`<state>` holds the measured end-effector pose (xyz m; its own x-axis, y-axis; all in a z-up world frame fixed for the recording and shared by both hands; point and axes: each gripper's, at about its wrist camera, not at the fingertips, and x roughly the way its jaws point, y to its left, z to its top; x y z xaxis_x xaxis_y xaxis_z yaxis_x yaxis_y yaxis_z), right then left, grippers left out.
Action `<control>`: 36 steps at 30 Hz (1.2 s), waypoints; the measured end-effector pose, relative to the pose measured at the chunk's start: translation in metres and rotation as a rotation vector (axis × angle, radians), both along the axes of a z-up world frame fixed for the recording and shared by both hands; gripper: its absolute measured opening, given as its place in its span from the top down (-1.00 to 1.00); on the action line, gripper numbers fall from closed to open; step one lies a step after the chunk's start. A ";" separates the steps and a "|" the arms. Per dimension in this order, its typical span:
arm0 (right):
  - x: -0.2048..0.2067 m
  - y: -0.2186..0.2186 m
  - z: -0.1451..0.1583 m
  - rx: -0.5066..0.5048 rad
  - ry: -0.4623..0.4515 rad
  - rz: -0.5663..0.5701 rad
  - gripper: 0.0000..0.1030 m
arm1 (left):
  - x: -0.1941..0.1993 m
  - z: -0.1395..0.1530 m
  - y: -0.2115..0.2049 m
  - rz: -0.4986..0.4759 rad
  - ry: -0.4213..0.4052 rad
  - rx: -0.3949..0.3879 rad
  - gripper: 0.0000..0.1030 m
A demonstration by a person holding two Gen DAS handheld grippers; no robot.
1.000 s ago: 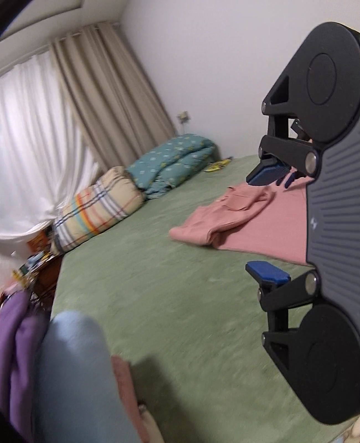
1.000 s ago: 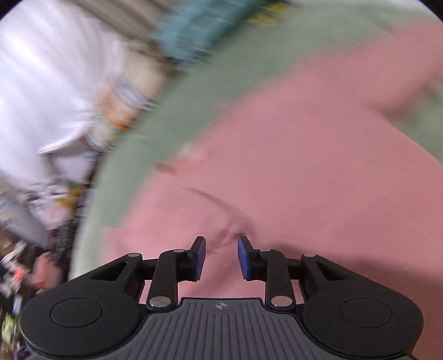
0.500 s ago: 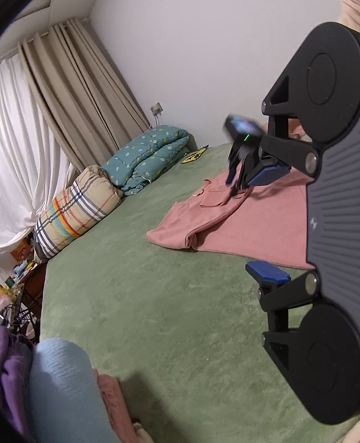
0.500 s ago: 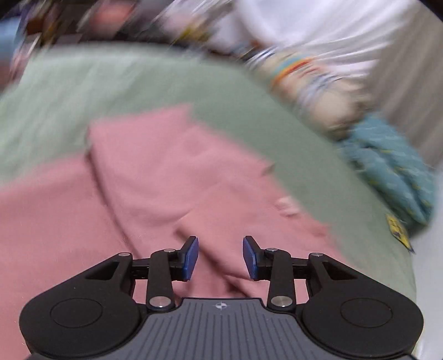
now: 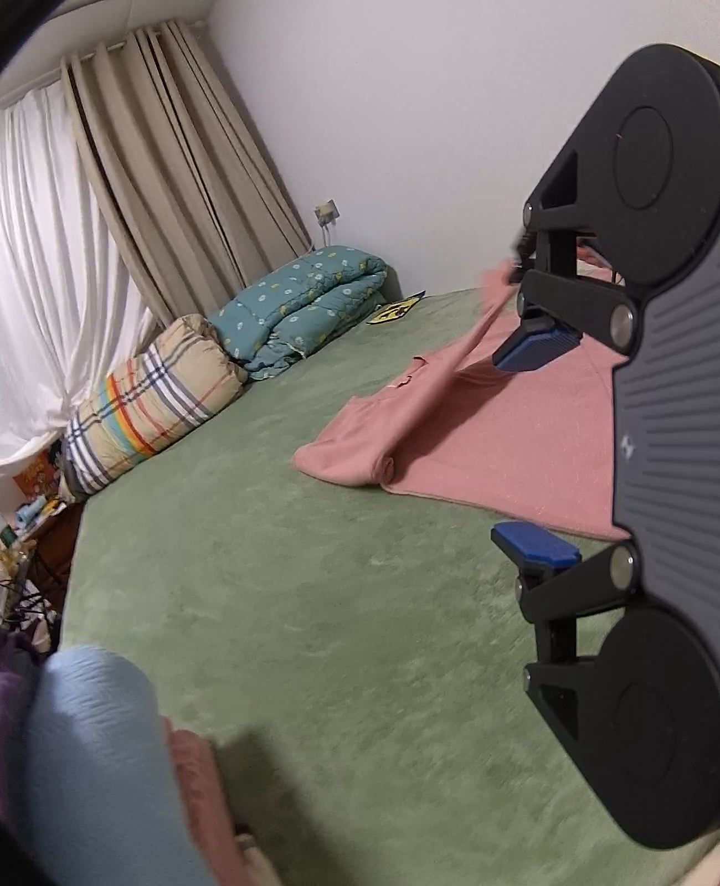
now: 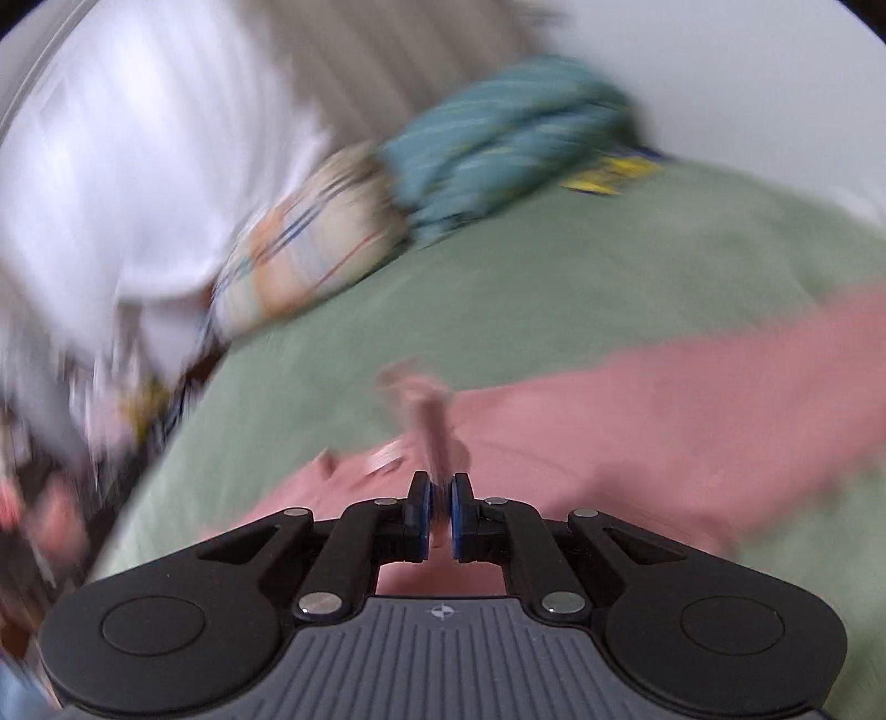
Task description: Fold clothes
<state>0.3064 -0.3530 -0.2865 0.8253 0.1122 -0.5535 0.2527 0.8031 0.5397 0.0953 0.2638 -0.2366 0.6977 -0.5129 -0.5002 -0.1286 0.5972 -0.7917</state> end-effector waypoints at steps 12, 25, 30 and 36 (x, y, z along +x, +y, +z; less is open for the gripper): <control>-0.060 -0.093 -0.098 0.464 0.049 -0.193 0.19 | 0.007 0.019 -0.031 -0.067 0.000 0.071 -0.16; 0.008 -0.097 -0.011 0.090 0.033 0.001 0.91 | 0.008 0.020 -0.043 -0.062 0.034 0.111 -0.15; 0.003 -0.123 0.035 -0.016 0.002 0.013 0.96 | 0.015 0.013 -0.052 -0.081 0.041 0.095 -0.16; -0.015 -0.143 0.011 0.069 0.060 -0.055 1.00 | 0.014 0.009 -0.056 -0.086 0.047 0.102 -0.16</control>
<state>0.2911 -0.4965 -0.2750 0.7967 0.1075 -0.5948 0.3287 0.7488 0.5756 0.1089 0.2080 -0.2280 0.6283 -0.5142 -0.5838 -0.1088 0.6850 -0.7204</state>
